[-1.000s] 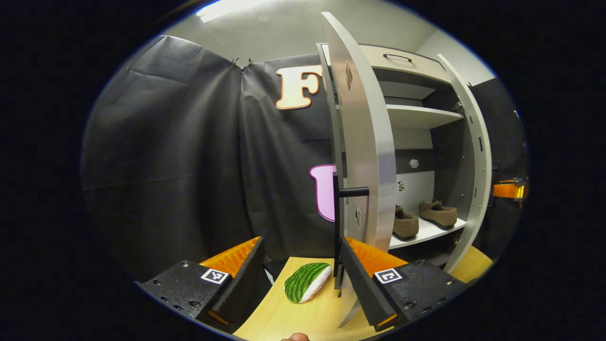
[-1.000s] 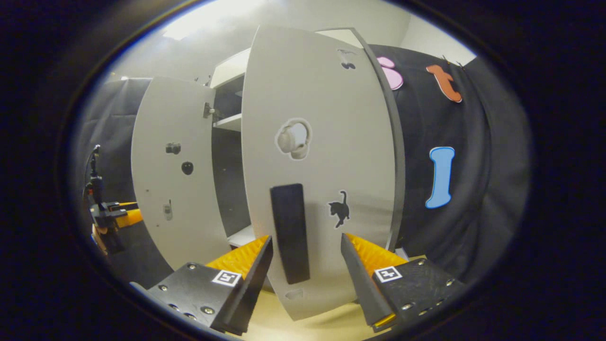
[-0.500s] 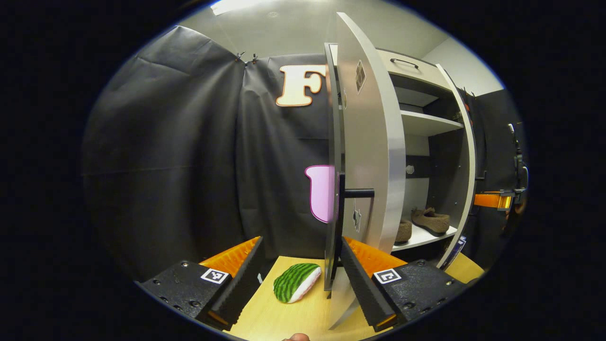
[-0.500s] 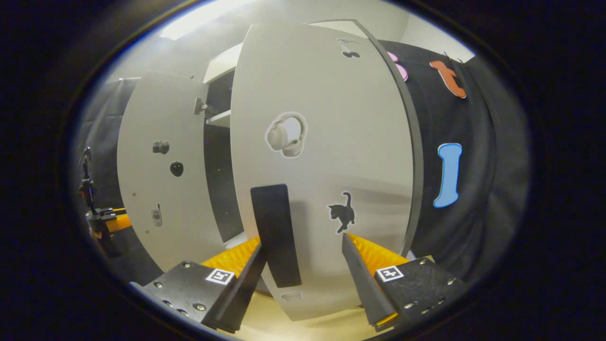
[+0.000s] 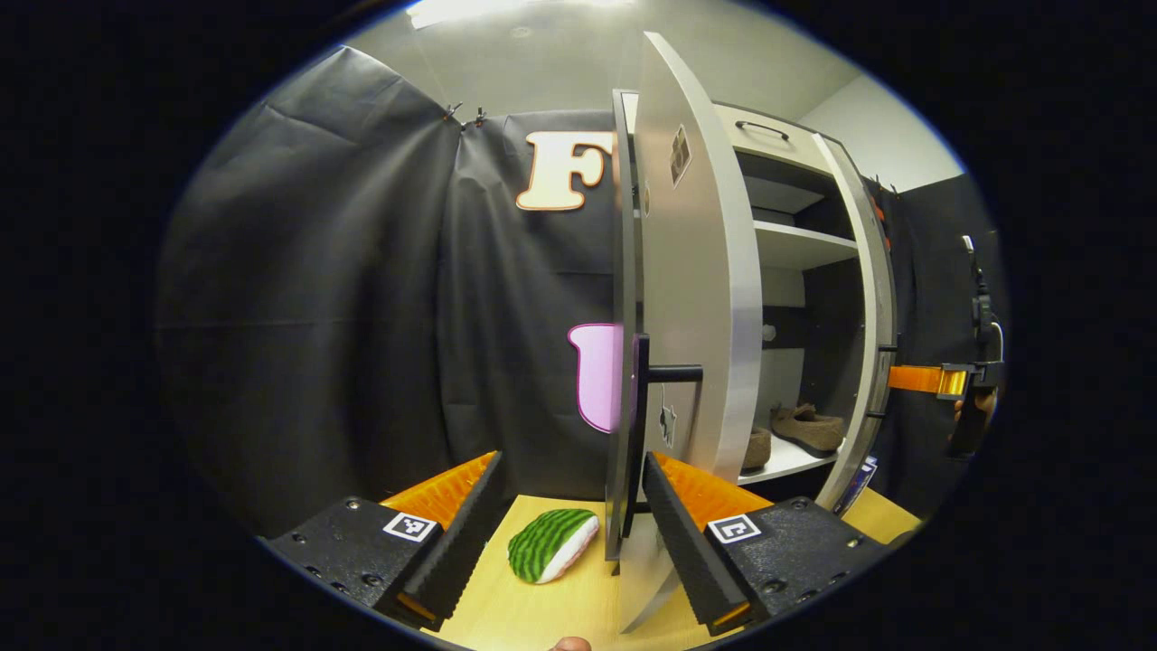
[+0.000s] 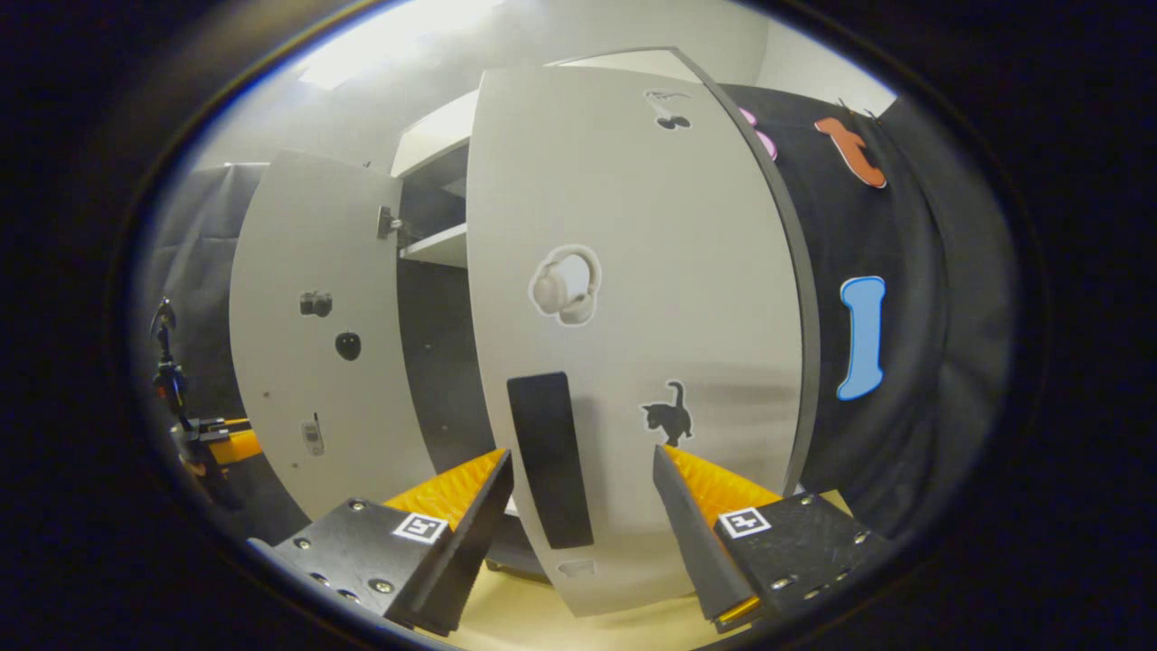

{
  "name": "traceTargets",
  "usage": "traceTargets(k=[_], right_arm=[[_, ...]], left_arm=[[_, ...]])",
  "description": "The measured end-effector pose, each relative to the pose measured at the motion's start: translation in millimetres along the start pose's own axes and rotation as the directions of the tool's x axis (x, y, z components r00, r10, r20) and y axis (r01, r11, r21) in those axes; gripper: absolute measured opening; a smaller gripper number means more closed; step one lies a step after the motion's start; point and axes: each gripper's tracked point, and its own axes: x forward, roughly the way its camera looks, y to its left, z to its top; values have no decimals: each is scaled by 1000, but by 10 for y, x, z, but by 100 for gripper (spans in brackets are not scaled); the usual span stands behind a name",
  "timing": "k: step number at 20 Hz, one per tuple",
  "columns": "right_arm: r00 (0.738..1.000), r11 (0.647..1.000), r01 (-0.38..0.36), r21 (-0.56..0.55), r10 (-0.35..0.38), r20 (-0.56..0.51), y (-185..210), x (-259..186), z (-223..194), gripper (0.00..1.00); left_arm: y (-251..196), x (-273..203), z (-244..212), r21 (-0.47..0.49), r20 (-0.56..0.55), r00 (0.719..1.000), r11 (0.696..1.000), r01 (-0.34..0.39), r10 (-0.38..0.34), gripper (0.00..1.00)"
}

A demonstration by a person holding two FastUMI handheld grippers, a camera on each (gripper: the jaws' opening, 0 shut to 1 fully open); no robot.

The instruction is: Grab one shoe with the right hand and put it into the shoe cabinet, grab the other shoe with the left hand and put it into the shoe cabinet; then close the right door with the right hand and the left door with the left hand.

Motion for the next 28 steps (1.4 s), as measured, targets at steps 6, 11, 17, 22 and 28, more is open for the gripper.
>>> traceTargets(k=[6, 11, 17, 22, 28], right_arm=[[1000, 1000, 13, -5, -13, -7, 13, -65, -40, 93], [1000, 1000, 24, 7, -23, -20, 29, -134, -110, 90], [999, 1000, 21, 1, -21, -34, 81, -171, -175, 90], [999, 1000, 29, -2, -29, -34, 78, -259, -221, 96], [997, 998, 65, 13, -65, -32, -105, -395, -213, 93]], left_arm=[[-294, 33, -10, -20, 0, 996, 996, 88, -88, 92], [-469, -3, -26, -53, 0, 988, 987, 153, -153, 92], [-580, 1, -16, -31, 4, 978, 978, 206, -206, 92], [-804, 20, -12, -53, 9, 963, 962, 268, -268, 93], [-1070, 84, -29, -56, 9, 942, 940, 335, -335, 93]])
